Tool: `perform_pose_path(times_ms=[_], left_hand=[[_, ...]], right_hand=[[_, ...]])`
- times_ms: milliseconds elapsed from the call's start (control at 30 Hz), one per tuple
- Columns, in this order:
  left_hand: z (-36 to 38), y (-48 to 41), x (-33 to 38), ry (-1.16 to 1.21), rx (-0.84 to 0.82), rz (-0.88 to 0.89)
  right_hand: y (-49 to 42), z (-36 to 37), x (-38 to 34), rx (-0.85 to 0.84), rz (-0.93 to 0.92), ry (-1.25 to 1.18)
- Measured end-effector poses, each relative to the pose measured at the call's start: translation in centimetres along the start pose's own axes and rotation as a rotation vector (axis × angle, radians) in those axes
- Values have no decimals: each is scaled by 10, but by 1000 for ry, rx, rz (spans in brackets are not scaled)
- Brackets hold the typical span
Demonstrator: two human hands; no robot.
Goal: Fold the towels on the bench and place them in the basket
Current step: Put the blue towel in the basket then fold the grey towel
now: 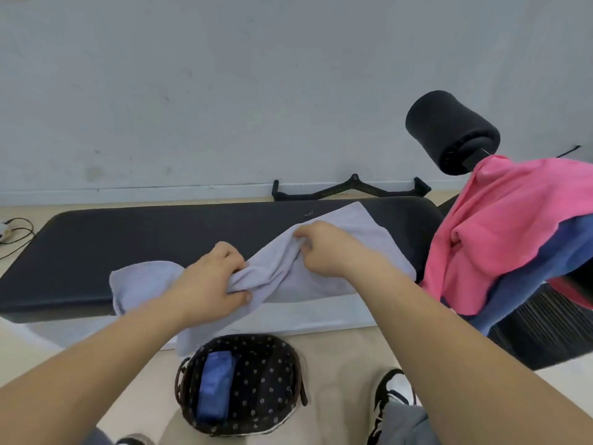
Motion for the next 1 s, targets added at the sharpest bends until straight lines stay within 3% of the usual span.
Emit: perform_pose_path(times_ms=[200, 300, 433, 533, 667, 800, 1000], left_hand=[[2, -12, 3, 74, -10, -10], [1, -18, -2, 167, -31, -61], [-11, -21, -7, 627, -109, -161], [-19, -15, -4, 934, -223, -214], [-19, -10, -1, 1146, -342, -222], [-21, -2, 3, 1158, -448, -183], [-43, 7, -17, 1001, -282, -234]], right_hand=[[-29, 1, 11, 296, -65, -12], [-45, 7, 13, 186, -93, 4], [-47, 3, 16, -65, -60, -221], [-47, 7, 6, -78, -161, -166], [-44, 10, -12, 62, -252, -143], [-31, -8, -20, 109, -230, -177], [-7, -5, -31, -183, -231, -231]])
Point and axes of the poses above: each hand's wrist, its own y-axis away from the middle knuckle, its own z-axis out of the palm, x = y × z, the point moved 5 cm from there along -y, towards the middle knuckle, and after that the axes turned 5 degrees about -z, right-handed, at the moved point
